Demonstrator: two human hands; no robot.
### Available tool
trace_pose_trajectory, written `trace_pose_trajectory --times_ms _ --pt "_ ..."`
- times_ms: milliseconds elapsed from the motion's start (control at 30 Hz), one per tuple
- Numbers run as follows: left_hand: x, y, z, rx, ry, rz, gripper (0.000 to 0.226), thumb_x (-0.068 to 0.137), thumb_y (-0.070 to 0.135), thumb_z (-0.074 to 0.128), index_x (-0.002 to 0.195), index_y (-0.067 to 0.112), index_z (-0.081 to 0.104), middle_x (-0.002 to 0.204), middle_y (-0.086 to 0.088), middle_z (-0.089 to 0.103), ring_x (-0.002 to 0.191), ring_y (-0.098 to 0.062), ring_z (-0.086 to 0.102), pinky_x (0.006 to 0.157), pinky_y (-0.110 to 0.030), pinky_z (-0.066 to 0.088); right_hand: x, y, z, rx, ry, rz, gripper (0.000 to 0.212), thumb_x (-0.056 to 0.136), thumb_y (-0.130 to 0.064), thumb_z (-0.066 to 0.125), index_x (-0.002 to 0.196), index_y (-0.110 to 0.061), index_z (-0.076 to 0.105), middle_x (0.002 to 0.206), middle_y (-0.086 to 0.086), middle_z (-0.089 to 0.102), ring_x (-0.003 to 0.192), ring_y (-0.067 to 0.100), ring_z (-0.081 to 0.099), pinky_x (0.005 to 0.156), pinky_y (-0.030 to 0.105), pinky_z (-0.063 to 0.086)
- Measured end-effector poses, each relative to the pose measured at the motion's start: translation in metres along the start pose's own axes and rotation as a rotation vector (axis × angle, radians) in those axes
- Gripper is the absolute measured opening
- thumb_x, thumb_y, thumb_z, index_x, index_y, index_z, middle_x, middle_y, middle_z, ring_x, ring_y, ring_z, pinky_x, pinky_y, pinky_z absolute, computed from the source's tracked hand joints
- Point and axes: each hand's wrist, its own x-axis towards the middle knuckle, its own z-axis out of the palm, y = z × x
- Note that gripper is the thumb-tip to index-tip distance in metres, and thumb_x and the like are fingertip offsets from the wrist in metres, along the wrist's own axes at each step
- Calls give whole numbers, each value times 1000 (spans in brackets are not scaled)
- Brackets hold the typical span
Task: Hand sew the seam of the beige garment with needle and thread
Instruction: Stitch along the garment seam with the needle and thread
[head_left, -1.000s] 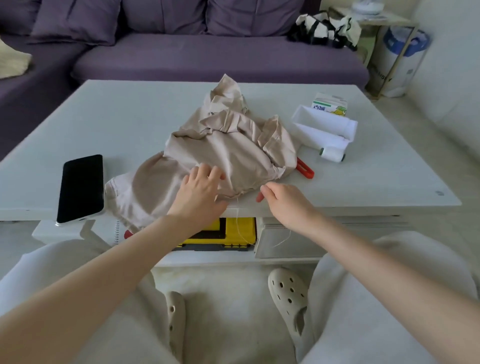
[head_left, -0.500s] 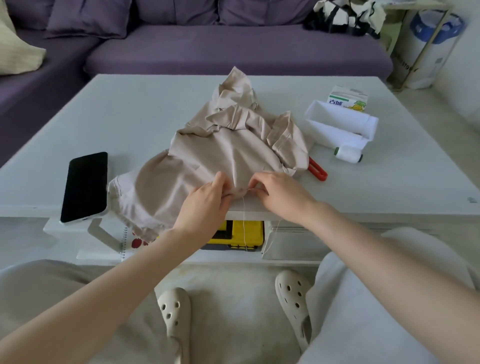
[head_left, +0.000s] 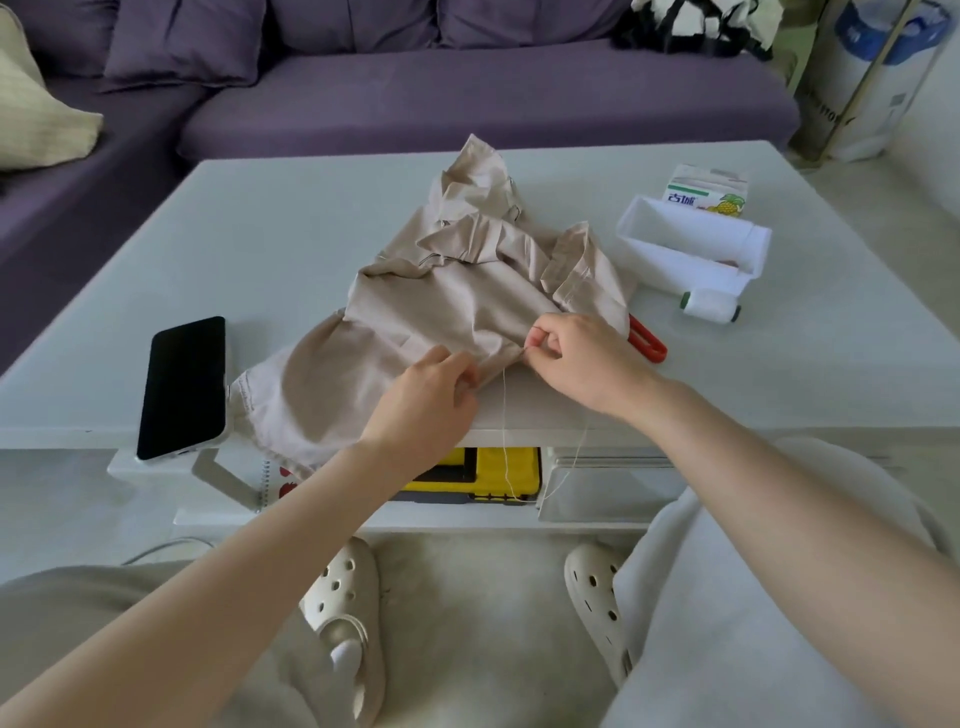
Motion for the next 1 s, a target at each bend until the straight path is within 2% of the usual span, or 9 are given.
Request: trace_pose_trajectory --times_ms 133,267,400,500,667,767,867,933,1000 --pt "2 1 0 57 -27 -38 24 85 21 55 108 17 47 106 -1 57 83 -27 59 64 -40 50 3 -1 2 12 27 -11 8 92 -18 53 87 -16 59 53 -13 35 51 7 40 62 32 46" --pt "7 2 2 165 -1 -7 19 90 30 54 107 21 52 107 4 58 79 -21 58 59 -31 43 12 6 5 -46 -14 25 9 92 -18 51 85 -18 57 58 -14 40 60 6 42 52 16 29" --pt "11 5 2 189 -14 -32 20 95 35 48 112 26 52 99 12 66 78 -17 61 59 -28 41 17 10 10 -74 -3 9 11 92 -15 50 83 -17 55 67 -11 47 76 12 47 60 25 27" --pt "16 6 2 238 -24 -39 32 92 37 50 122 28 45 95 11 68 75 -19 61 60 -28 42 15 13 13 -85 7 0 12 92 -14 50 87 -13 61 67 -11 47 77 12 46 55 25 25" --pt "24 7 6 286 21 -45 32 88 44 54 117 31 56 100 10 68 90 -19 62 63 -26 37 13 12 12 47 42 58 12 93 -17 52 82 -18 55 55 -13 40 58 4 43 53 21 33" --pt "25 3 10 157 134 -46 22 93 43 52 102 30 67 84 3 71 81 -26 63 60 -29 42 13 11 8 104 54 125 14 94 -18 51 84 -14 61 55 -10 45 58 7 46 59 28 41" --pt "27 2 10 95 113 -76 22 94 36 50 94 26 69 78 0 70 76 -28 60 56 -30 36 12 13 8 119 27 177 16 94 -18 51 86 -13 64 55 -10 45 57 7 46 59 28 40" --pt "28 1 10 83 74 -95 20 94 30 49 91 23 68 75 -2 67 74 -27 57 53 -29 30 10 13 10 143 29 178 16 97 -20 48 95 -14 63 67 -14 51 64 3 49 63 25 39" --pt "29 -2 10 40 57 -122 19 93 27 49 89 21 66 73 -2 65 70 -24 53 51 -29 29 7 11 12 192 24 165 27 101 -19 38 118 -13 58 100 -11 57 96 6 54 85 21 40"
